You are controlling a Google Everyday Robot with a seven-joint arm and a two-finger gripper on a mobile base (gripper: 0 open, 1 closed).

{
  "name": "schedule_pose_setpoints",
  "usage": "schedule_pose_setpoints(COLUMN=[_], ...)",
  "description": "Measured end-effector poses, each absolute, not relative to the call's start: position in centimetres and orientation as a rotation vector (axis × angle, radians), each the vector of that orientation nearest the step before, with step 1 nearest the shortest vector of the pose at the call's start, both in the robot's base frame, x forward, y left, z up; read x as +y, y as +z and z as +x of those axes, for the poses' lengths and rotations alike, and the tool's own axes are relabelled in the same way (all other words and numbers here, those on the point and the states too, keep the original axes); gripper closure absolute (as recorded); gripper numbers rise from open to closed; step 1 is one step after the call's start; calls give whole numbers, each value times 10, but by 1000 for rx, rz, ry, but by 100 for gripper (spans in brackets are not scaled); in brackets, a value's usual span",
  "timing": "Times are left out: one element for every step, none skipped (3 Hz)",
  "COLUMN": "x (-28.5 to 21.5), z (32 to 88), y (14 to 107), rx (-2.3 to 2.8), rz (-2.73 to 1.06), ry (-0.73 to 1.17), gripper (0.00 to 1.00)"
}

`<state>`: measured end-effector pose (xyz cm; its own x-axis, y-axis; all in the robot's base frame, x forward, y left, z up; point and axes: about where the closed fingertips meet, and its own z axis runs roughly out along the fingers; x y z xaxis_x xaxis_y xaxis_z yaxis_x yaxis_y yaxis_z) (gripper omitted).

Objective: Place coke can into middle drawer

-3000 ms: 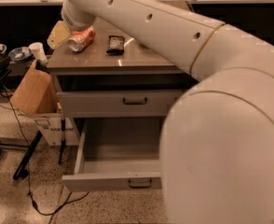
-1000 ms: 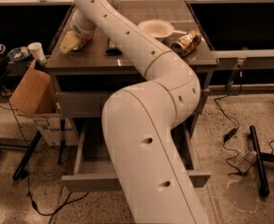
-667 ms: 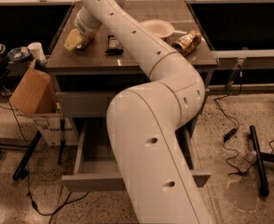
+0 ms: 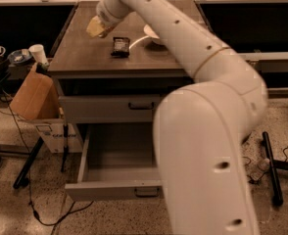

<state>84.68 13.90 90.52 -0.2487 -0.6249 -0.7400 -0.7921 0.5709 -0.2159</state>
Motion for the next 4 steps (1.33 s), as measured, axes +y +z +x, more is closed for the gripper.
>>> schedule_pose_setpoints(x=[105, 84, 74, 66], z=[802, 741, 673, 618], y=[935, 944, 942, 926], rx=[1933, 1889, 1836, 1786], rz=[-1130, -1176, -1296, -1434], ry=[296, 390, 504, 577], gripper=[100, 100, 100, 100])
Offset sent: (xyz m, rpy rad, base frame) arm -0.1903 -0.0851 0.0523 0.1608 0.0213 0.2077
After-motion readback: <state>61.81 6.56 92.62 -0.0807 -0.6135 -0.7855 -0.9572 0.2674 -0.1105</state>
